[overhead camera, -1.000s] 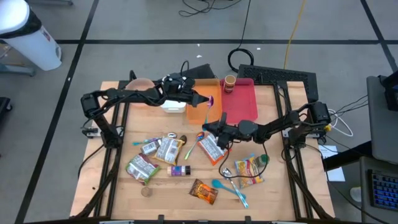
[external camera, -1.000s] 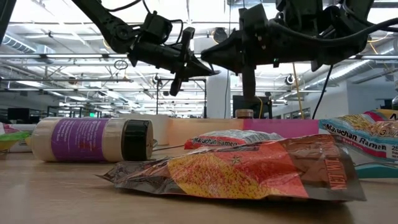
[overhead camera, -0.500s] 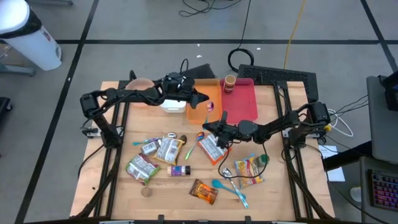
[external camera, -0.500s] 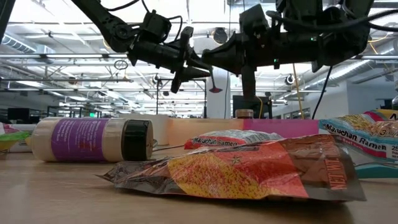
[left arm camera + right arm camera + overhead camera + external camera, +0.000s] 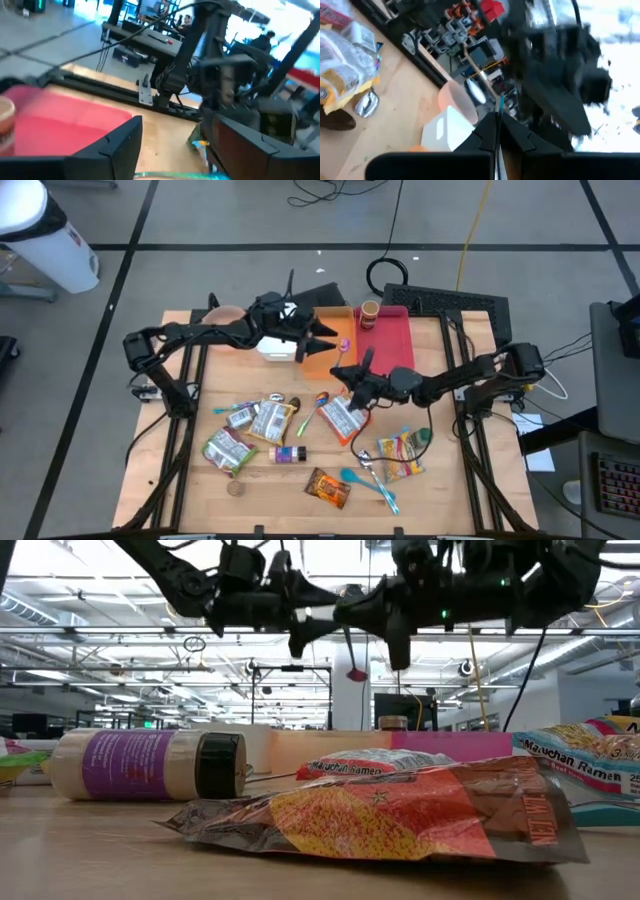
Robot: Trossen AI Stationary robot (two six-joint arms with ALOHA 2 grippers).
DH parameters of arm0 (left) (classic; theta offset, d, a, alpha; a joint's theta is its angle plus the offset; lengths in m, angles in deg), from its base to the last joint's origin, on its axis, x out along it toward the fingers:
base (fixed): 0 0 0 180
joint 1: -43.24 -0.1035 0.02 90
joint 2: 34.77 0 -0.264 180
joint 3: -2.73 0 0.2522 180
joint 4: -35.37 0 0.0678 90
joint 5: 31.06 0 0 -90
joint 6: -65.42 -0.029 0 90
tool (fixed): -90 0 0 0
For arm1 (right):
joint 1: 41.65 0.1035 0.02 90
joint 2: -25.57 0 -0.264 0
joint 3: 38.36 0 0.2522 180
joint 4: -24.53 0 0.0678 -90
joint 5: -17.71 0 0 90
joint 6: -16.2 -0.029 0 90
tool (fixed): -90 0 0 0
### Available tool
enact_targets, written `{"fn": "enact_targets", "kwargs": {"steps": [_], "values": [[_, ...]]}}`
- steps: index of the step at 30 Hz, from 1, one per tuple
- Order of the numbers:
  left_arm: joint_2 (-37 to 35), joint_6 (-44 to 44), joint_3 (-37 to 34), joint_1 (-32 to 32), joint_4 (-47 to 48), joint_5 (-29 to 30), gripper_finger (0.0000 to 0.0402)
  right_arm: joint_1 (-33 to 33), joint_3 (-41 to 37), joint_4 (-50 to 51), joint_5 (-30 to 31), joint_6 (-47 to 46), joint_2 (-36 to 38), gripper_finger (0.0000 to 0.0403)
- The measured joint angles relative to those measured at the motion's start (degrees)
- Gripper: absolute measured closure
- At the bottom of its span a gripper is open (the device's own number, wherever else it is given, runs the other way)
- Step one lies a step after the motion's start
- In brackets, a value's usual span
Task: Pick & Place Food Item
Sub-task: Put the middle purple blue spoon into the white bin
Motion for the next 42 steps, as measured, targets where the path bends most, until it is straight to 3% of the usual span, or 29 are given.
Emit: {"fn": "enact_targets", "kwargs": {"steps": [3, 8, 12, 17, 23, 42], "values": [[-3.36, -7.18, 0.00, 0.91, 4.55, 3.33, 0.0147, -1.83, 1.48, 9.50, 0.00, -6.00, 3.19, 0.0402], [-10.31, -21.20, 0.00, 4.53, 14.50, 15.53, 0.0147, -5.11, 8.12, 28.17, -0.65, -14.16, 6.23, 0.0402], [-14.05, -27.66, 0.57, 7.72, 22.03, 24.47, 0.0147, -7.86, 13.61, 39.00, -9.32, -18.64, 6.03, 0.0402], [-14.79, -29.20, 5.97, 10.45, 37.61, 31.03, 0.0147, -10.39, 17.29, 40.89, -15.66, -21.29, 5.55, 0.0402], [-12.61, -28.17, 12.28, 12.72, 47.01, 33.69, 0.0146, -11.86, 19.61, 40.84, -21.27, -23.42, 5.18, 0.0402], [-7.76, -27.83, 16.68, 16.42, 51.61, 36.90, 0.0161, -11.86, 19.57, 41.95, -19.26, -23.39, 4.96, 0.0402]]}}
